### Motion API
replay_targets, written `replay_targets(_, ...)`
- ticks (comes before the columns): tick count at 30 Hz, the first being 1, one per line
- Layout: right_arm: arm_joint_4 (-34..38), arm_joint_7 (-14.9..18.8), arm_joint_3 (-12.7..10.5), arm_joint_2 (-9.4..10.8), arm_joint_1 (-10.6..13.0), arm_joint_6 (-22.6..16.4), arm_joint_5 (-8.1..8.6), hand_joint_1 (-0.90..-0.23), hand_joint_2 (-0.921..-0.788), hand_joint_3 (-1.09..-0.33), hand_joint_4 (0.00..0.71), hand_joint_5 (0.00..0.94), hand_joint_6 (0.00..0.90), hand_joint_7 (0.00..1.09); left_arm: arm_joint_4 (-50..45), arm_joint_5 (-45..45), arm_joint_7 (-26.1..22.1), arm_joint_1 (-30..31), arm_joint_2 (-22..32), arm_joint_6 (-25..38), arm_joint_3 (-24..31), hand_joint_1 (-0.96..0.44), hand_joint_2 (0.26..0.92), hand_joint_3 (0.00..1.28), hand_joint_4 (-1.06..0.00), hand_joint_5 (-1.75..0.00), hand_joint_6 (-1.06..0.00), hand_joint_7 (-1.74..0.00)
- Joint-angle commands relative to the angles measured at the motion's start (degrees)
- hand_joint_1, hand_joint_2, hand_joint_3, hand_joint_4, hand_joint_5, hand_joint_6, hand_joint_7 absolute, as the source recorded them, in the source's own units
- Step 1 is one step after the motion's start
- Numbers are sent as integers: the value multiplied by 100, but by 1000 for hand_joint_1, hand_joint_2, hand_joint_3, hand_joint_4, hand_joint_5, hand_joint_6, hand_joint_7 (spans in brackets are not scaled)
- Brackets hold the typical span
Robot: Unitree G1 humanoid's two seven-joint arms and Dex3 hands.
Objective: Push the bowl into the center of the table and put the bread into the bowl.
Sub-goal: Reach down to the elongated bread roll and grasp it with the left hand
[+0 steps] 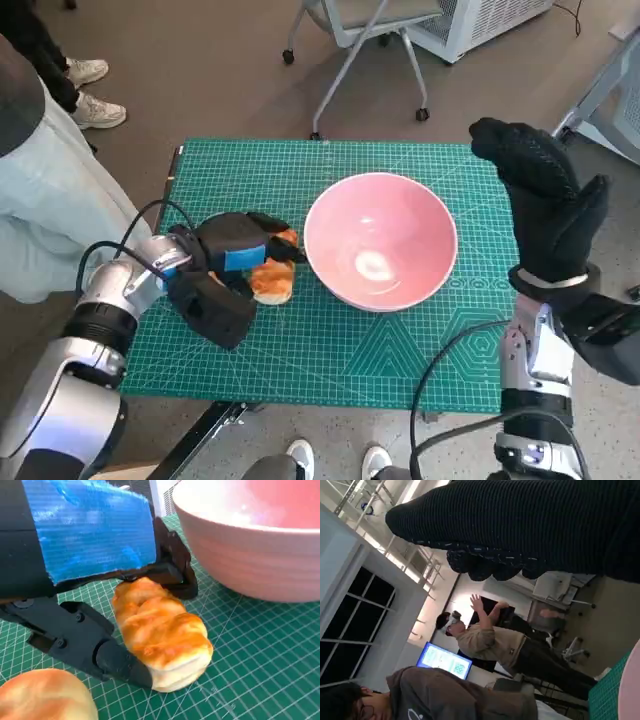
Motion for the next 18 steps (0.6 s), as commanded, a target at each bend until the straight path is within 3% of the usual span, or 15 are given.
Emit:
replay_targets(1, 16, 43, -8, -65, 161, 85, 28, -693, -921, -733, 189, 0, 139, 366, -22, 1, -118, 142, 32, -62, -58, -4, 920, 80, -685, -1097, -611, -1210)
replay_targets(18, 62, 2, 18, -36, 119, 82, -28, -691, -921, -737, 186, 0, 152, 347, -263, -165, -271, 230, 172, -8, 62, 1, 920, 48, -704, -1071, -662, -1205)
